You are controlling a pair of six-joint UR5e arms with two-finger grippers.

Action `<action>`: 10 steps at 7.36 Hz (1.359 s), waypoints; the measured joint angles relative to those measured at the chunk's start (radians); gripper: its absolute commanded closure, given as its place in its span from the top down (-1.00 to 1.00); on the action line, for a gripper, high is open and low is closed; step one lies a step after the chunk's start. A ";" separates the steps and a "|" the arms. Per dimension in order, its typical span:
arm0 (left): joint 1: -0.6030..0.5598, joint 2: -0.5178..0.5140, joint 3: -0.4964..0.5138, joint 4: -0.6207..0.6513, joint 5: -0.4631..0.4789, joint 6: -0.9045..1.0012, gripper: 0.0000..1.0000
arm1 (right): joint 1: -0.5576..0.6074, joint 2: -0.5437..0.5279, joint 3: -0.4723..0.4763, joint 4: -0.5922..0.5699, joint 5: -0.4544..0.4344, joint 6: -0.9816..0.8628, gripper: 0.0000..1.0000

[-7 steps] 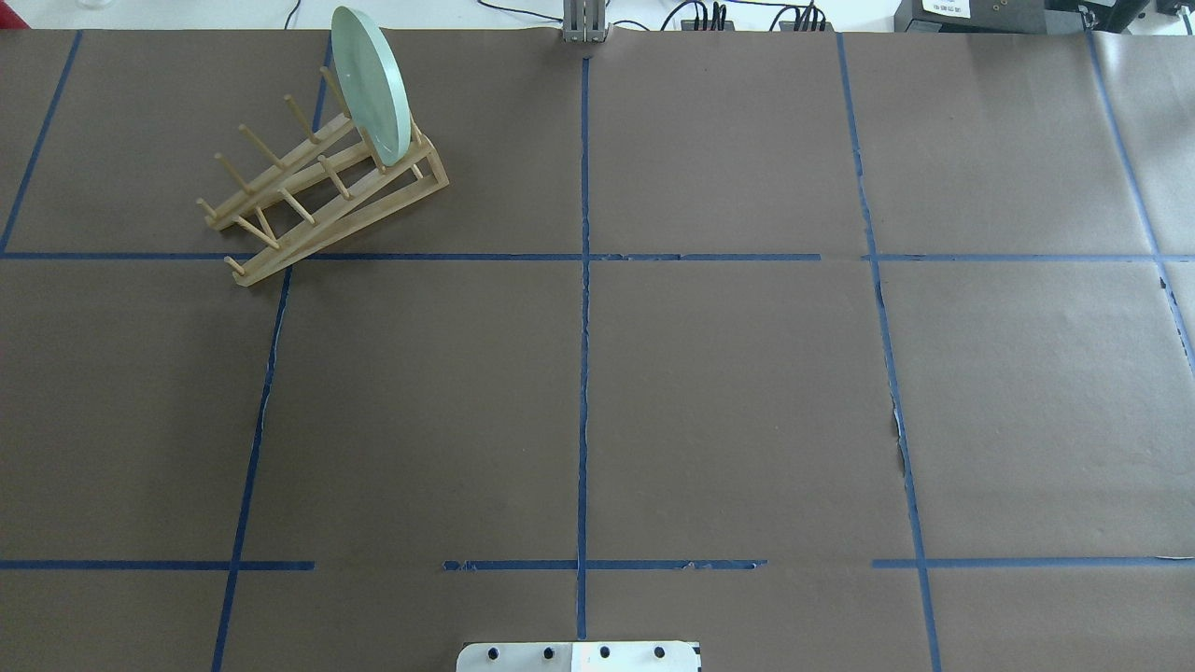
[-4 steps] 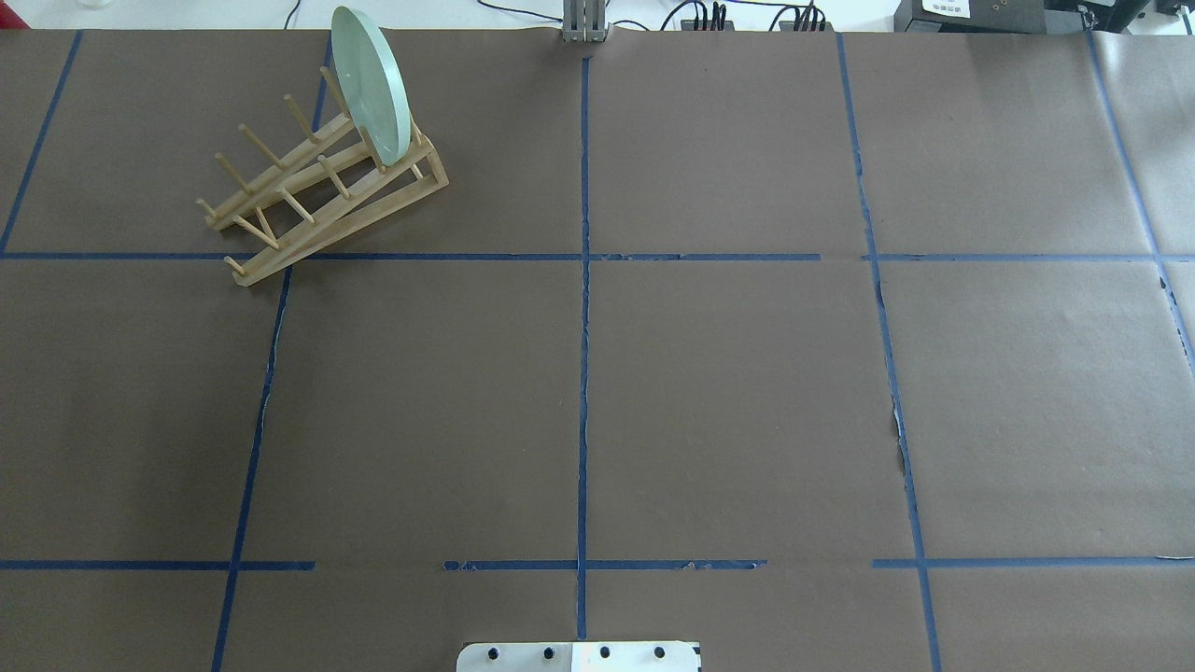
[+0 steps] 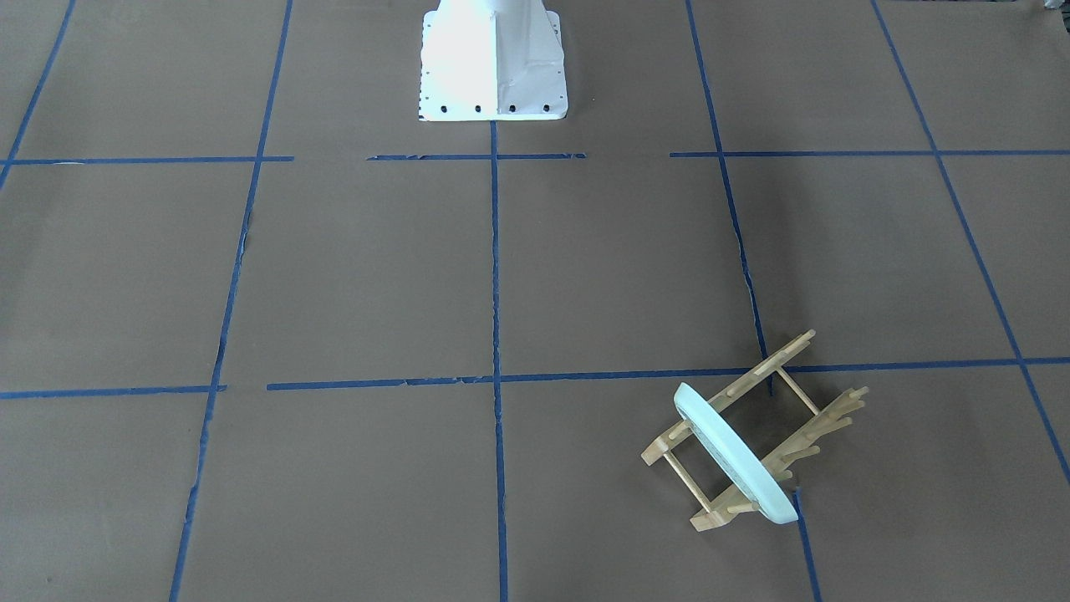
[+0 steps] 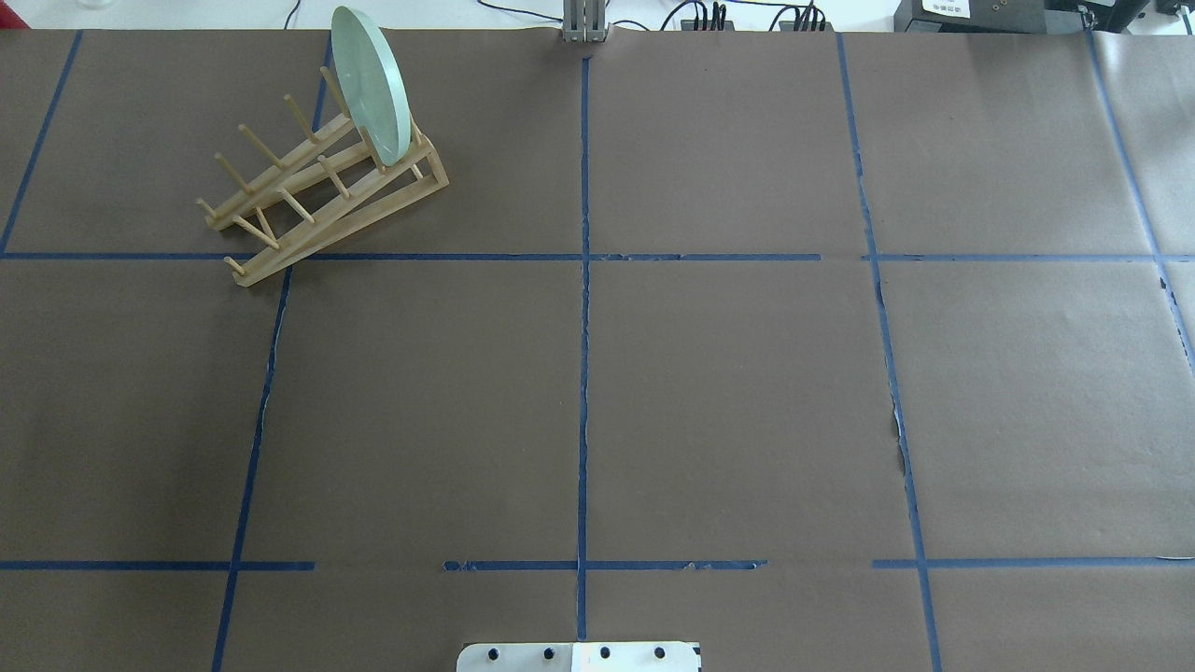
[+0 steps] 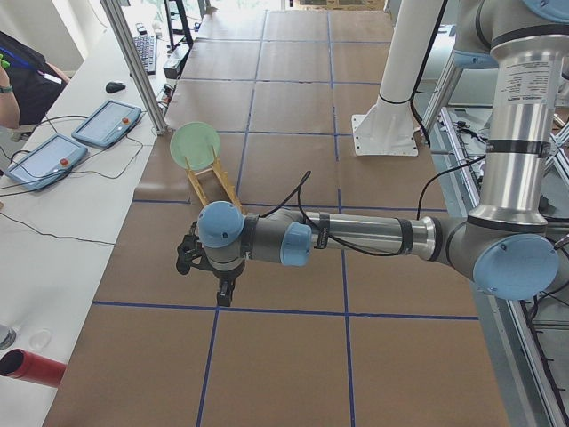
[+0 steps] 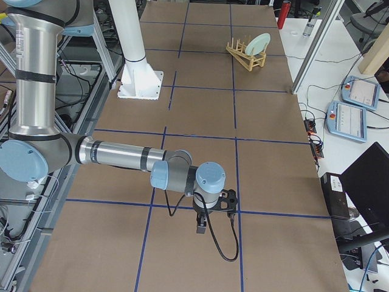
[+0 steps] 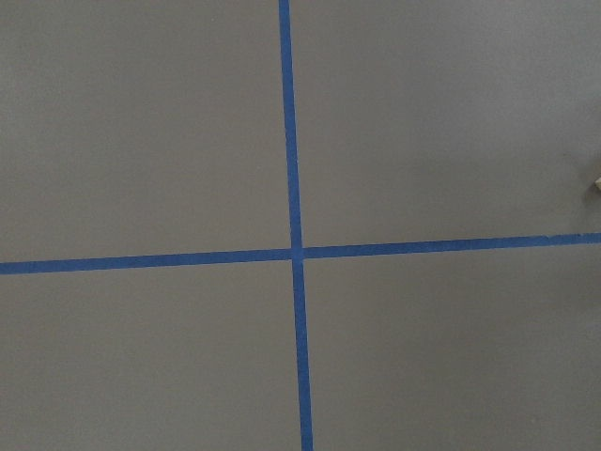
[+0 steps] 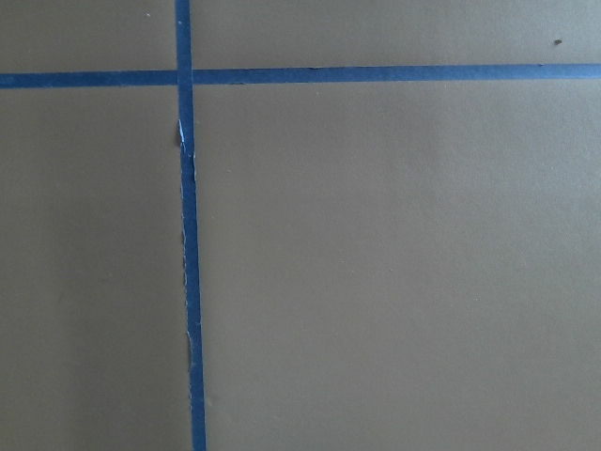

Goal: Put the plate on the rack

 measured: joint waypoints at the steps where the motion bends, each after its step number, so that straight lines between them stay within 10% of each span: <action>1: 0.001 0.001 0.003 0.001 0.012 -0.001 1.00 | 0.000 0.000 0.000 0.000 0.000 0.000 1.00; 10: 0.001 0.003 0.000 0.000 0.126 -0.002 1.00 | 0.001 0.000 0.001 0.000 0.000 0.000 1.00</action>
